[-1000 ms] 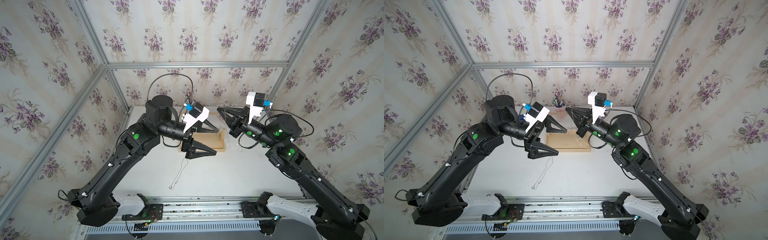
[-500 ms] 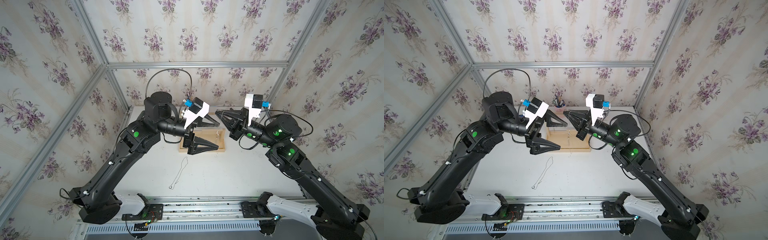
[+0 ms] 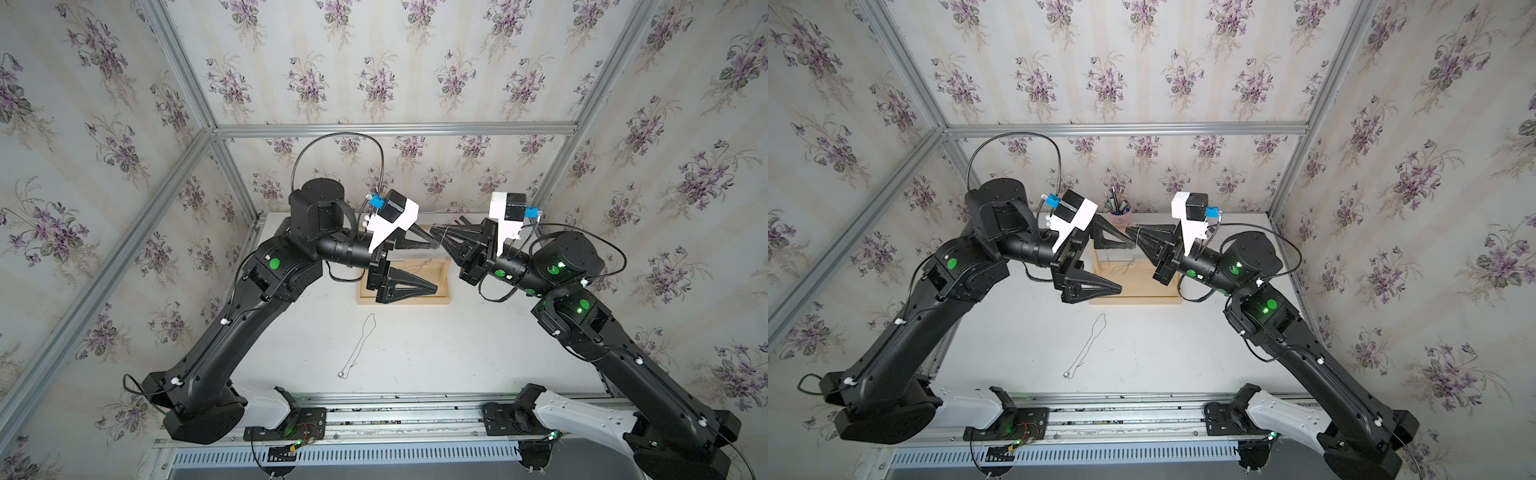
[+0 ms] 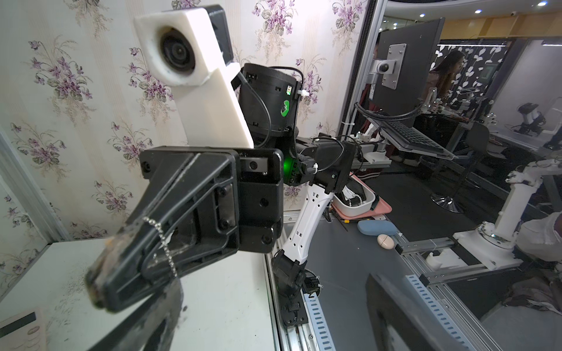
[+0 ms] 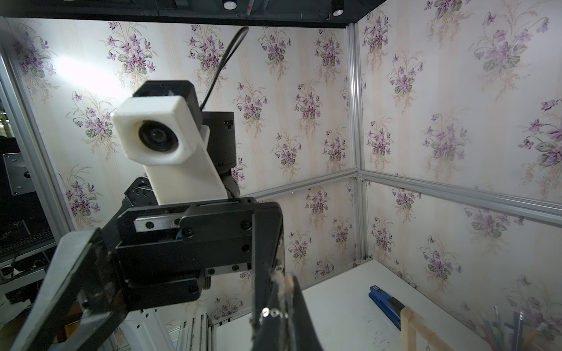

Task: Hang the necklace on the jewelry display stand
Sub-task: Hang the necklace on the stand.

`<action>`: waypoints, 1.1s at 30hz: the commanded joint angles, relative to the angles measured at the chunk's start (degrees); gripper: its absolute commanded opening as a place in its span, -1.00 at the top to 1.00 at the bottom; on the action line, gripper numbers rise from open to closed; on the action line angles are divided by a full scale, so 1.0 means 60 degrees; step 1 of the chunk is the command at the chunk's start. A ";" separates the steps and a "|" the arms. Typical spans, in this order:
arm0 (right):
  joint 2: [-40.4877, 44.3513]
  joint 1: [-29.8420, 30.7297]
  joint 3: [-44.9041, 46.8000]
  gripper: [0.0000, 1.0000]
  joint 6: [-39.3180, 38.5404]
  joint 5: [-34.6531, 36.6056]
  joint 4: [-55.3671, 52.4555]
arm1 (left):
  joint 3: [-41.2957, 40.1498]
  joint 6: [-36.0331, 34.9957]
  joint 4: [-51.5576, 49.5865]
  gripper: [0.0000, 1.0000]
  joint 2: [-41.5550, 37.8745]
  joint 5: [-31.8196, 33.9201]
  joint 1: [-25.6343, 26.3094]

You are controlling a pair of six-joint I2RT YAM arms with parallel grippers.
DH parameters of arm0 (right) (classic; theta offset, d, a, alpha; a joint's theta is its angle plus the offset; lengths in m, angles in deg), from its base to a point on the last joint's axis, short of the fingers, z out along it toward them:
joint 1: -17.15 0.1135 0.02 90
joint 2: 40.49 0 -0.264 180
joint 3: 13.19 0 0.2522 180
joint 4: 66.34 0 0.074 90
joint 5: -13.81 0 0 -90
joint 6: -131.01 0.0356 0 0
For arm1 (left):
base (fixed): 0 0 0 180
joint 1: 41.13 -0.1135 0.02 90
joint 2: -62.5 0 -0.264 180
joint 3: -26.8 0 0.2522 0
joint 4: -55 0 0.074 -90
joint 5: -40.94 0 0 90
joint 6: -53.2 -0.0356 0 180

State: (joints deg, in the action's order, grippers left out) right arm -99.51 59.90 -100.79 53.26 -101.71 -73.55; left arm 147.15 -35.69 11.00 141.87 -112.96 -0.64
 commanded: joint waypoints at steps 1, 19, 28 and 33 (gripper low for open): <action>-0.0048 0.0010 0.0053 1.00 0.0142 -0.0117 0.0519 | 0.0051 0.0242 0.0206 -0.87 0.0112 -0.0486 0.0005; -0.0079 0.0010 0.0106 1.00 0.0009 0.0049 0.0671 | -0.0266 0.0592 0.0292 -0.84 0.0497 -0.0850 0.0054; -0.0030 0.0010 0.0131 1.00 -0.0006 0.0074 0.0674 | -0.0292 0.0334 0.0010 -0.84 0.0336 -0.0648 0.0071; -0.0037 0.0010 0.0149 1.00 0.0009 0.0086 0.0679 | -0.0348 0.0282 -0.0051 -0.84 0.0336 -0.0739 0.0071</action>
State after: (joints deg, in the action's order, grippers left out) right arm -99.84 59.90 -99.98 53.17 -101.33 -71.06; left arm 145.25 -33.31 10.58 143.97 -116.72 -0.22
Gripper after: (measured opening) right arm 0.048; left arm 0.917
